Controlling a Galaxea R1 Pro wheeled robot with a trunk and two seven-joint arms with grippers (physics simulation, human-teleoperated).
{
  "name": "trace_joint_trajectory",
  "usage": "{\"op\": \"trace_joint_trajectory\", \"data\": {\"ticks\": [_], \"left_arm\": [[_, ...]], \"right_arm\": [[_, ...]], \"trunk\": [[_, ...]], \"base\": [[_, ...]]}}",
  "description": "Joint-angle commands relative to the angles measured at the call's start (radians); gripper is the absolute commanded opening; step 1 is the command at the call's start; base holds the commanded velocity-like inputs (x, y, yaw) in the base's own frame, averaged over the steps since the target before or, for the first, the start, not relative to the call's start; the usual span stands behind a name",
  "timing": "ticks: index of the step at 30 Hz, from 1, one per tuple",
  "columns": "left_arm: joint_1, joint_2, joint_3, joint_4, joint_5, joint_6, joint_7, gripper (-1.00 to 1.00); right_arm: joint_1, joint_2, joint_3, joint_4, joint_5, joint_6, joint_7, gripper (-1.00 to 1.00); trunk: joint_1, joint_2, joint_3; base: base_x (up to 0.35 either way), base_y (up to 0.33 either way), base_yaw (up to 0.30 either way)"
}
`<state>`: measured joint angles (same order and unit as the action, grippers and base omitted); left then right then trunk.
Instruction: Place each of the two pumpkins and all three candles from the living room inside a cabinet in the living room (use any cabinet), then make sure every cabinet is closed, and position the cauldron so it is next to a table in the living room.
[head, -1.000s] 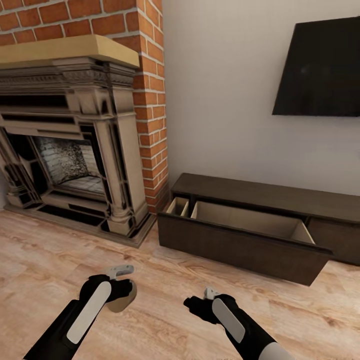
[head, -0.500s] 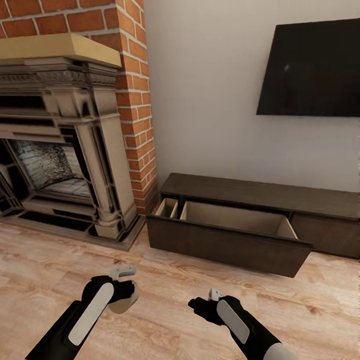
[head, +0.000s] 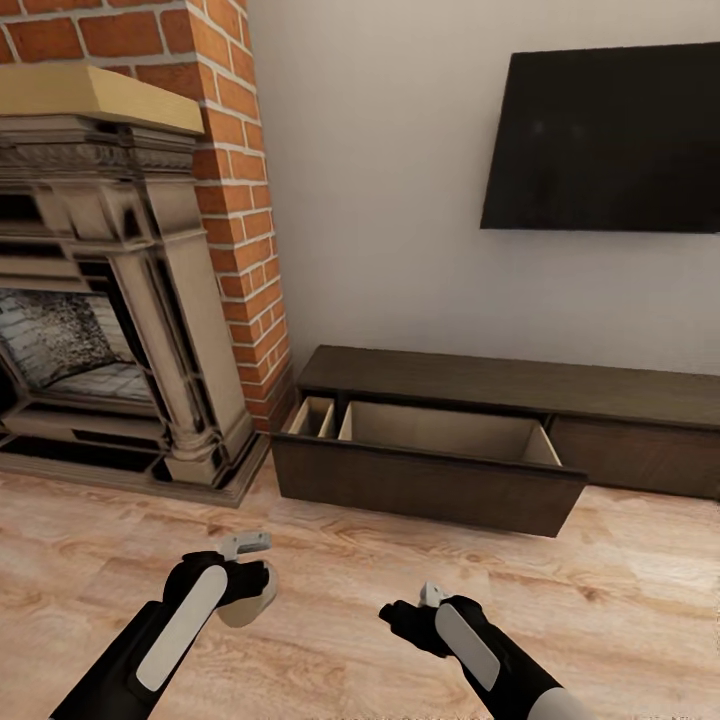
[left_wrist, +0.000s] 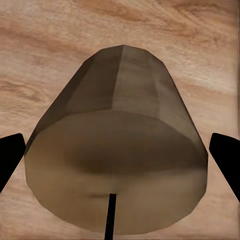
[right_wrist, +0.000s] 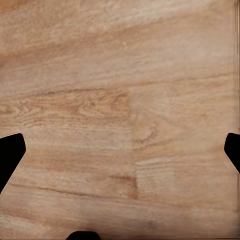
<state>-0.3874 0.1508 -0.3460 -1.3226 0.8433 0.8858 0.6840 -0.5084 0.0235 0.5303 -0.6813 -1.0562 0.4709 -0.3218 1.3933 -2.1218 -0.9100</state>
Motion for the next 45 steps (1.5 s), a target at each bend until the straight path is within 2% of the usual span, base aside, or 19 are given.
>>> {"op": "trace_joint_trajectory", "data": {"ticks": [1,10,24,33,45], "left_arm": [[-0.001,0.001,-0.002,-0.001,0.01,0.001,0.011,-1.0],[-0.001,-0.002,-0.007,-0.001,0.01,0.001,0.011,-1.0],[-0.001,-0.003,-0.014,0.0,0.009,0.001,0.011,-1.0],[-0.001,-0.002,-0.026,-0.001,0.009,0.001,0.011,-1.0],[-0.001,0.001,-0.026,-0.001,0.011,0.001,0.011,-1.0]], "right_arm": [[-0.001,0.0,0.003,-0.001,-0.01,0.001,-0.009,1.0],[0.001,0.0,0.003,0.012,-0.01,0.0,0.022,1.0],[0.001,0.0,0.002,0.038,-0.011,0.0,0.033,1.0],[0.001,0.0,0.002,0.042,-0.011,0.0,0.054,1.0],[0.001,0.001,0.002,0.049,-0.011,-0.001,0.055,1.0]], "trunk": [[-0.004,0.007,0.001],[-0.039,0.07,0.016],[-0.092,0.168,0.04],[-0.127,0.231,0.055],[-0.173,0.315,0.075]], "base": [[-0.025,0.0,-0.167],[-0.005,0.0,-0.167],[-0.001,0.0,-0.16],[-0.182,0.0,-0.142],[-0.017,0.0,-0.137]]}}
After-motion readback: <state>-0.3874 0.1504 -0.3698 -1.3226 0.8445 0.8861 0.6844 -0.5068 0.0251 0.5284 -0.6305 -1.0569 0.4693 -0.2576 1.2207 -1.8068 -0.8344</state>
